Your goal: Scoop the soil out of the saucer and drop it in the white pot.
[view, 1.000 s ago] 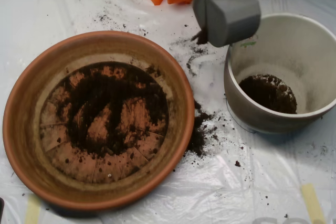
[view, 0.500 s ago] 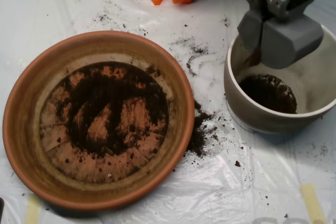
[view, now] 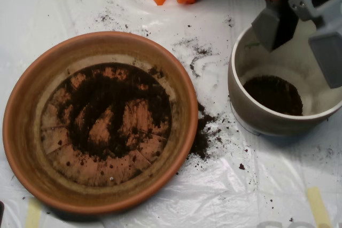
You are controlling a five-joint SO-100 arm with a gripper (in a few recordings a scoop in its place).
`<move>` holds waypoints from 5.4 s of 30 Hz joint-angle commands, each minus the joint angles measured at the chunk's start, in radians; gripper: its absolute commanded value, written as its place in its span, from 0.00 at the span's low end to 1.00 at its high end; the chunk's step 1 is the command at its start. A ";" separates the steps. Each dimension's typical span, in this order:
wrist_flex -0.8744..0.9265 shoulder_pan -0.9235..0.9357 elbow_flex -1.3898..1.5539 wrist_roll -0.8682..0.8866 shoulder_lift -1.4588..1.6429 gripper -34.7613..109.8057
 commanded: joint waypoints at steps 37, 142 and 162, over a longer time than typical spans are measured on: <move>-0.239 0.799 0.124 0.049 -0.005 0.58; -0.106 0.729 0.299 0.138 0.227 0.24; -0.041 0.229 0.183 -0.055 0.325 0.24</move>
